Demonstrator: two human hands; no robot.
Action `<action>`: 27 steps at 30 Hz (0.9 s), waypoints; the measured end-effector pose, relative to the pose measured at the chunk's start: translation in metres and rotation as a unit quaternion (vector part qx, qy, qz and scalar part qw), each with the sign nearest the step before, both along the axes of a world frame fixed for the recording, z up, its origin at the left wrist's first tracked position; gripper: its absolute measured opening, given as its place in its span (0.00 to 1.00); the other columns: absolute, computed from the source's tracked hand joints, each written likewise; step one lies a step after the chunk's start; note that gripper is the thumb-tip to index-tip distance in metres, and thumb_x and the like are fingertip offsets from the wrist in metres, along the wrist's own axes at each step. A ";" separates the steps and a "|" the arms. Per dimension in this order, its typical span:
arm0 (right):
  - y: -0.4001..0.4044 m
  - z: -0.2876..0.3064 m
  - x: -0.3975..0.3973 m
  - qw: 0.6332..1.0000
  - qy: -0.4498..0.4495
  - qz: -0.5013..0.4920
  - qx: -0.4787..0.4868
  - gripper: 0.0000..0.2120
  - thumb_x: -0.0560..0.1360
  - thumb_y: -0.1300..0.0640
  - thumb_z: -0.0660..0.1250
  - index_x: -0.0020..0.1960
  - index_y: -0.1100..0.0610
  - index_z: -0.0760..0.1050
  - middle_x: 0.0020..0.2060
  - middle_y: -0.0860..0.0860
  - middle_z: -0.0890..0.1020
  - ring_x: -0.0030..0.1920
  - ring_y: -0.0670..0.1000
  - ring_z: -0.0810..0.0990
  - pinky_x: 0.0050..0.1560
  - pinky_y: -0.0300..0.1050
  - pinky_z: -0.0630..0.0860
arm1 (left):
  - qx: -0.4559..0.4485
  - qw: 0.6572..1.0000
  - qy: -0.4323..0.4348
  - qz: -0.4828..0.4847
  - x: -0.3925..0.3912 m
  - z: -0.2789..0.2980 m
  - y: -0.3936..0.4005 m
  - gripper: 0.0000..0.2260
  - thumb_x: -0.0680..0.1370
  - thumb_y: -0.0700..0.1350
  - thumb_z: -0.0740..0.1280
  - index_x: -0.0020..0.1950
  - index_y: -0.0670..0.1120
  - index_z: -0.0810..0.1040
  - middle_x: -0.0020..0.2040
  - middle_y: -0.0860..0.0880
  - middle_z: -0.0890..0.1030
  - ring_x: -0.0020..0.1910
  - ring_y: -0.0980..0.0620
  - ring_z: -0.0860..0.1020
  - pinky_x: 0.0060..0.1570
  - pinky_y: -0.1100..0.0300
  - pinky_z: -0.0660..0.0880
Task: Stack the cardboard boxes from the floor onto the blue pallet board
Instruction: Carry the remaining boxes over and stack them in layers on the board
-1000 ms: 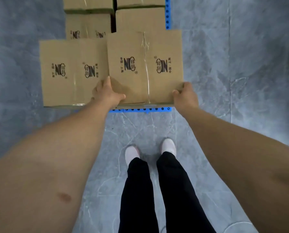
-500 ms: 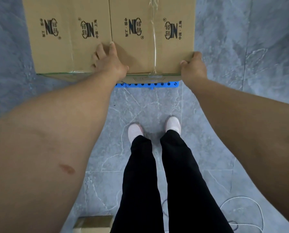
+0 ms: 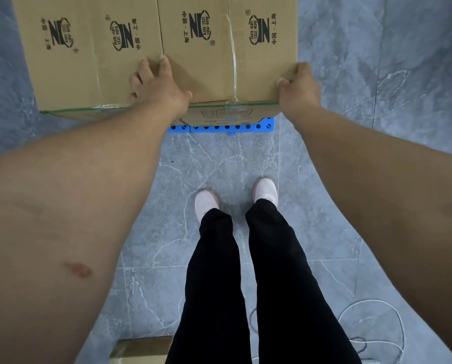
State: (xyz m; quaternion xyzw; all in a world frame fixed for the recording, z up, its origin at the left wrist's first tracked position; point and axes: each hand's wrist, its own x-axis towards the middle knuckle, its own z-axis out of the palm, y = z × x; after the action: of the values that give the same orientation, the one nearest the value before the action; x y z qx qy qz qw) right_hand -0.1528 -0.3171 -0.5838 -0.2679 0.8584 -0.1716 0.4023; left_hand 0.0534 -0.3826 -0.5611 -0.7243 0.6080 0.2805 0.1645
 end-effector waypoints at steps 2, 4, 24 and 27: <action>-0.001 0.000 0.000 1.000 0.005 0.002 -0.004 0.17 0.79 0.56 0.55 0.67 0.56 0.63 0.42 0.46 0.70 0.45 0.50 0.73 0.44 0.46 0.71 | 0.001 1.000 0.001 -0.001 0.001 0.000 -0.001 0.36 0.76 0.53 0.66 0.76 0.56 0.46 0.77 0.49 0.45 0.75 0.44 0.49 0.70 0.43 0.53; -0.002 -0.001 -0.001 1.000 0.007 0.007 -0.003 0.16 0.79 0.56 0.55 0.66 0.56 0.63 0.44 0.48 0.71 0.45 0.50 0.73 0.44 0.46 0.72 | 0.002 1.000 0.005 0.000 0.000 0.000 -0.002 0.37 0.75 0.53 0.66 0.76 0.56 0.46 0.77 0.49 0.45 0.74 0.44 0.49 0.70 0.43 0.53; -0.004 -0.007 -0.001 1.000 0.011 0.002 -0.027 0.17 0.79 0.57 0.55 0.67 0.52 0.63 0.38 0.40 0.69 0.37 0.40 0.69 0.37 0.38 0.67 | -0.015 1.000 0.004 -0.011 0.007 -0.002 -0.002 0.38 0.73 0.55 0.68 0.76 0.55 0.49 0.77 0.50 0.48 0.74 0.45 0.51 0.70 0.46 0.57; 0.001 -0.006 0.002 1.000 0.000 0.007 -0.028 0.18 0.79 0.58 0.54 0.68 0.53 0.62 0.44 0.45 0.72 0.43 0.47 0.72 0.43 0.43 0.70 | -0.013 1.000 0.004 -0.009 0.009 -0.002 -0.001 0.38 0.73 0.53 0.68 0.76 0.54 0.49 0.76 0.49 0.48 0.74 0.45 0.51 0.70 0.47 0.58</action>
State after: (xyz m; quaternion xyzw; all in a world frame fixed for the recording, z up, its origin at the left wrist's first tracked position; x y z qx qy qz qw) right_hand -0.1508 -0.3157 -0.5898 -0.2854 0.8512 -0.1926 0.3960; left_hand 0.0628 -0.3832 -0.5627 -0.7200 0.6186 0.2740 0.1547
